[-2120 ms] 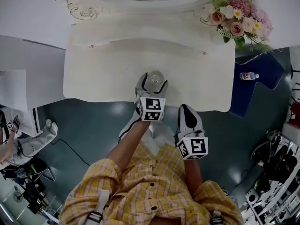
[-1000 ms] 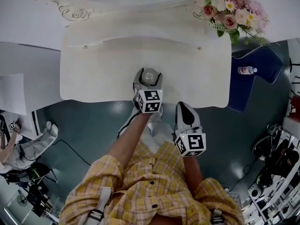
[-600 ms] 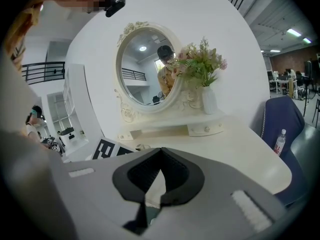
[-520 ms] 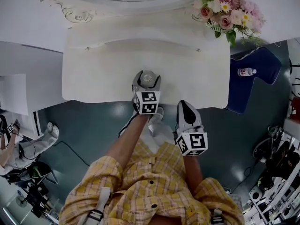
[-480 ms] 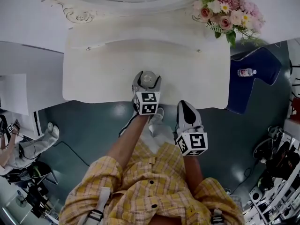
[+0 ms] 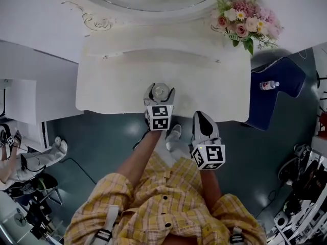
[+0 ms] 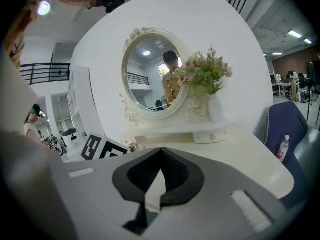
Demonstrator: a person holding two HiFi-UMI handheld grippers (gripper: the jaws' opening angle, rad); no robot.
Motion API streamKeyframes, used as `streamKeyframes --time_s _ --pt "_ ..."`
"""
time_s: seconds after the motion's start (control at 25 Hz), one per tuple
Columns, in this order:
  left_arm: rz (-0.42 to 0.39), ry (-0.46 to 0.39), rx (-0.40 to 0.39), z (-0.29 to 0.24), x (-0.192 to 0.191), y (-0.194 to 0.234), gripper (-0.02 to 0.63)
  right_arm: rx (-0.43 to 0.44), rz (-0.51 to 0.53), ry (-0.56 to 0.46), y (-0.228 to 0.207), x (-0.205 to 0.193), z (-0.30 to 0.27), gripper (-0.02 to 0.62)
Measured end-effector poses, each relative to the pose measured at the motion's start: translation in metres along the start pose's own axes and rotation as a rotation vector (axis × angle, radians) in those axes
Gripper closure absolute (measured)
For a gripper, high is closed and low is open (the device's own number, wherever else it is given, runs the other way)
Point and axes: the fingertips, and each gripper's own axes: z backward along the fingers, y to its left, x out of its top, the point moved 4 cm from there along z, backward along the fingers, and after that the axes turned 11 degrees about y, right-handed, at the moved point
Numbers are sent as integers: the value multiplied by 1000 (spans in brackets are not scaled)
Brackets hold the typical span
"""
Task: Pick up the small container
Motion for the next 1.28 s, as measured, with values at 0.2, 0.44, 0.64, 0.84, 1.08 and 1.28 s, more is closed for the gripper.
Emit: streamKeyframes --time_s 0.2,0.44,0.64,0.84,1.08,1.28 --pt "20 -15 -2 19 3 5 259 7 15 -20 10 7 6 597" --pt "30 -35 -3 46 8 10 259 10 36 -43 19 18 12 597" --pt "48 -62 -9 65 11 14 259 13 43 -58 25 25 15 598" --pt "58 -106 -15 88 23 17 259 10 58 -69 32 30 21 598" --pt "32 -150 -21 112 35 16 259 9 70 -83 38 39 29 598" --pt "-15 -179 -20 124 38 16 259 3 86 -101 44 46 36 598"
